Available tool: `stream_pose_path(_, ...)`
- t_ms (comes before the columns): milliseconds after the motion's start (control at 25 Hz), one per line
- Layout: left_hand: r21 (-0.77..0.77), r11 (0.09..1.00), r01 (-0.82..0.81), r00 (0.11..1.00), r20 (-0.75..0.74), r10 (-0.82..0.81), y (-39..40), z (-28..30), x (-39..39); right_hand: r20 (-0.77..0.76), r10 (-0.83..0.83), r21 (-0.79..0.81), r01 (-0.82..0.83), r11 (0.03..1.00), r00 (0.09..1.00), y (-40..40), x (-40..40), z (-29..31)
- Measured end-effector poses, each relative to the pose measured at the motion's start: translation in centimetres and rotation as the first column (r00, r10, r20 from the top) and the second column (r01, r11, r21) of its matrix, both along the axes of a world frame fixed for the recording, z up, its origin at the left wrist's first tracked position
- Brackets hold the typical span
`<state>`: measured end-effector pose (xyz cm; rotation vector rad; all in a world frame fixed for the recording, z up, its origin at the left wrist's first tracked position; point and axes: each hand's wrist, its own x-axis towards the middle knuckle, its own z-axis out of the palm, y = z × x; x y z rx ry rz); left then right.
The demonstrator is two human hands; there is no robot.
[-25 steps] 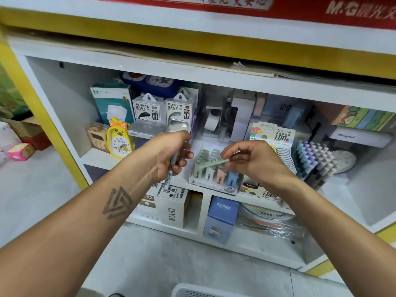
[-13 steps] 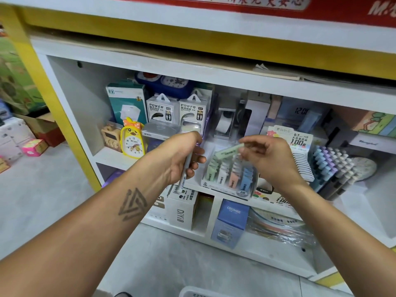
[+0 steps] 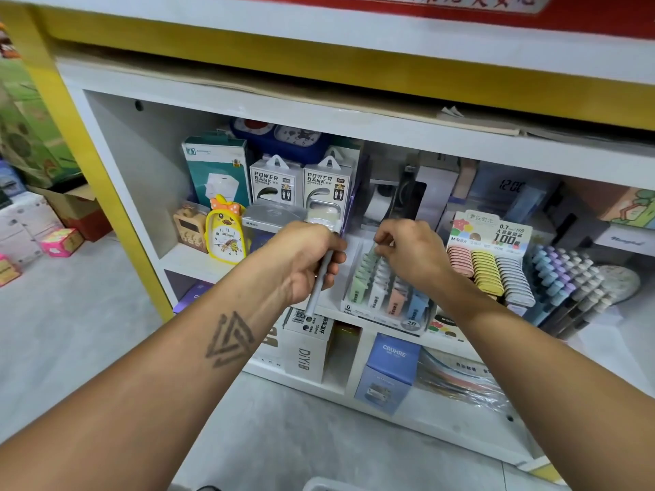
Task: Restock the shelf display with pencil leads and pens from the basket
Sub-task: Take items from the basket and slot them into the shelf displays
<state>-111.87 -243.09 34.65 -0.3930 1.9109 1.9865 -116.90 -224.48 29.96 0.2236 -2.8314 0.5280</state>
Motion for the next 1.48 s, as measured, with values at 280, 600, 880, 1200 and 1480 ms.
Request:
stream_pose_path(280,0.1,0.995,-0.023,0.999,-0.027,0.026,0.6,0.2,0.3,0.155,0.047,0.15,-0.07,0.986,0.987,-0.9,-0.6,0.9)
stream_pose_path(600,0.229,0.967,0.114,0.992,-0.081,-0.098,3.5,0.6,1.7,0.158,0.233,-0.866,0.021,0.5,0.96,2.1,6.4,4.9)
stream_pose_path(880,-0.021,0.935,0.355,0.849,-0.411,-0.332,13.0,-0.2,4.4,0.059,0.012,-0.884,0.047,0.465,0.998,10.6,12.7,6.8)
stream_pose_path(1200,-0.777,0.621,0.101,0.217,-0.592,-0.776,20.2,-2.5,6.3,-0.228,-0.312,-0.576,0.13,0.807,0.922,21.6,18.0,7.7)
stream_pose_path(1480,-0.897,0.44,0.033,0.186,-0.427,-0.885,22.2,-4.0,6.3,-0.187,-0.239,-0.25,0.189,0.95,0.953,23.0,18.3,3.7)
